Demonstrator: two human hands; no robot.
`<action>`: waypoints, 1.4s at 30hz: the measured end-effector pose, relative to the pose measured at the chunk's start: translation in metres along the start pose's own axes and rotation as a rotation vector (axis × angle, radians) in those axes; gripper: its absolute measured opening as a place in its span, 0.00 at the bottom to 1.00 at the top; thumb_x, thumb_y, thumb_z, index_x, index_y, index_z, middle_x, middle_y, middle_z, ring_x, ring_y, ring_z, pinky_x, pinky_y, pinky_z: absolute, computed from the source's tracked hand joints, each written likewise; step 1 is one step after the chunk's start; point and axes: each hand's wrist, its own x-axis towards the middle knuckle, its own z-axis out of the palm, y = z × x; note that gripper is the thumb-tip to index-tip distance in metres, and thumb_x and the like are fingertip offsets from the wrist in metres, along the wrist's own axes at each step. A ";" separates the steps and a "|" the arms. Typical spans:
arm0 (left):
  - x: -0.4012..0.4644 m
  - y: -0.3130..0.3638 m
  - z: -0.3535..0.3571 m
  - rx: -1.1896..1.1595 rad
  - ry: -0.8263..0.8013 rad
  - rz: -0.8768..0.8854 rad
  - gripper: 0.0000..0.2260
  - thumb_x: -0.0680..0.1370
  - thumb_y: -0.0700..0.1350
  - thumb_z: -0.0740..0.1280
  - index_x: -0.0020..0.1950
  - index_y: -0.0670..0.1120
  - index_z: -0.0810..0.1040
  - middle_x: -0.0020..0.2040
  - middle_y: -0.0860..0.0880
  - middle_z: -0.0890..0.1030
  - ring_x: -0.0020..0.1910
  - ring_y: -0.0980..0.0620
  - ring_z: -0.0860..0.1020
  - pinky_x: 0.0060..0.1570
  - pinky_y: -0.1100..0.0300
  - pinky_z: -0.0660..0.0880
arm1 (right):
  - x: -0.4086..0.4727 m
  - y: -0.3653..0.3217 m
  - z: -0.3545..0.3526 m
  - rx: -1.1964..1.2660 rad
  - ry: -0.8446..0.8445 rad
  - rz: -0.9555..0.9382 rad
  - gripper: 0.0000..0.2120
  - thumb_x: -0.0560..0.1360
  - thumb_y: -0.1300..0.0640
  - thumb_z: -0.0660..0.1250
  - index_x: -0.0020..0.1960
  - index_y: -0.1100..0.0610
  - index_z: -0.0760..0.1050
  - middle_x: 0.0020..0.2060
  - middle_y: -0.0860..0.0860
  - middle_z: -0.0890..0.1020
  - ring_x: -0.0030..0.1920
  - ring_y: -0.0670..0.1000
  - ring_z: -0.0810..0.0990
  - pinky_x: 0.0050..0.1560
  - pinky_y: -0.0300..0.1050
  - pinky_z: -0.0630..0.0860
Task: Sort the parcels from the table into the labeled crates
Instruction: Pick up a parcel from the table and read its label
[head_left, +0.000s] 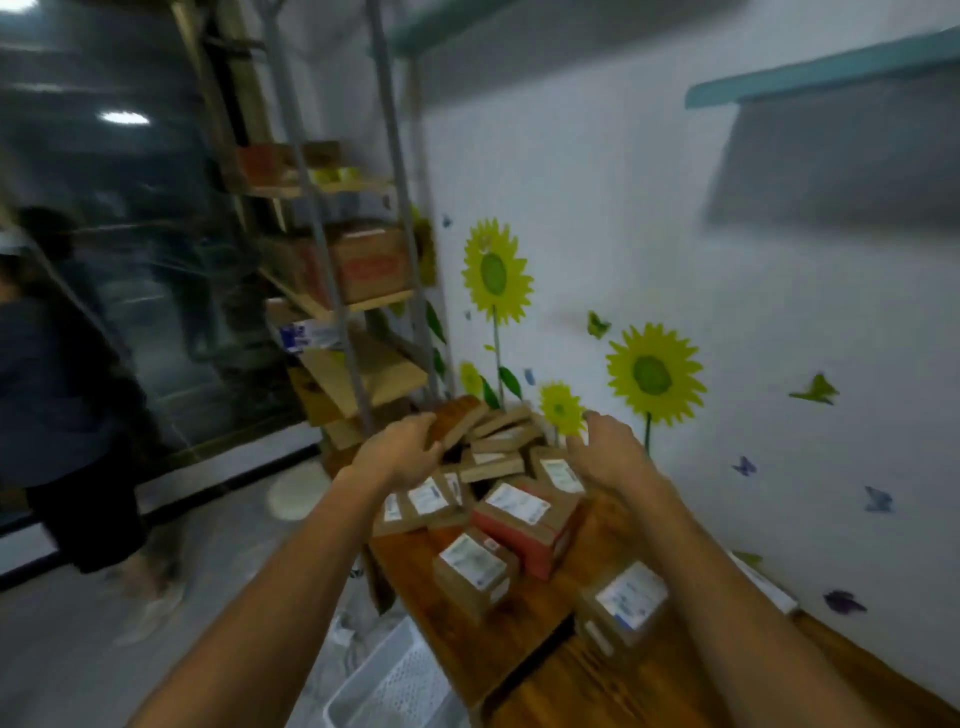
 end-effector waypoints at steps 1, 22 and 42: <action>0.026 0.012 0.019 0.007 -0.040 0.055 0.21 0.83 0.52 0.59 0.75 0.49 0.67 0.71 0.44 0.74 0.66 0.43 0.75 0.63 0.49 0.74 | 0.010 0.023 0.004 -0.001 -0.007 0.059 0.25 0.83 0.49 0.60 0.73 0.64 0.67 0.69 0.64 0.73 0.70 0.64 0.71 0.67 0.54 0.71; 0.205 0.138 0.400 -0.350 -1.073 0.379 0.19 0.81 0.60 0.62 0.67 0.52 0.73 0.65 0.48 0.79 0.60 0.51 0.79 0.58 0.52 0.79 | 0.005 0.215 0.214 0.445 -0.007 1.217 0.10 0.84 0.50 0.59 0.59 0.54 0.74 0.45 0.46 0.80 0.41 0.42 0.79 0.33 0.35 0.71; 0.129 0.119 0.298 -1.116 -1.124 0.093 0.27 0.76 0.42 0.73 0.73 0.53 0.70 0.61 0.50 0.81 0.56 0.50 0.82 0.46 0.60 0.82 | -0.050 0.136 0.164 0.698 0.450 1.078 0.19 0.80 0.45 0.66 0.67 0.51 0.72 0.58 0.46 0.81 0.47 0.41 0.82 0.34 0.35 0.80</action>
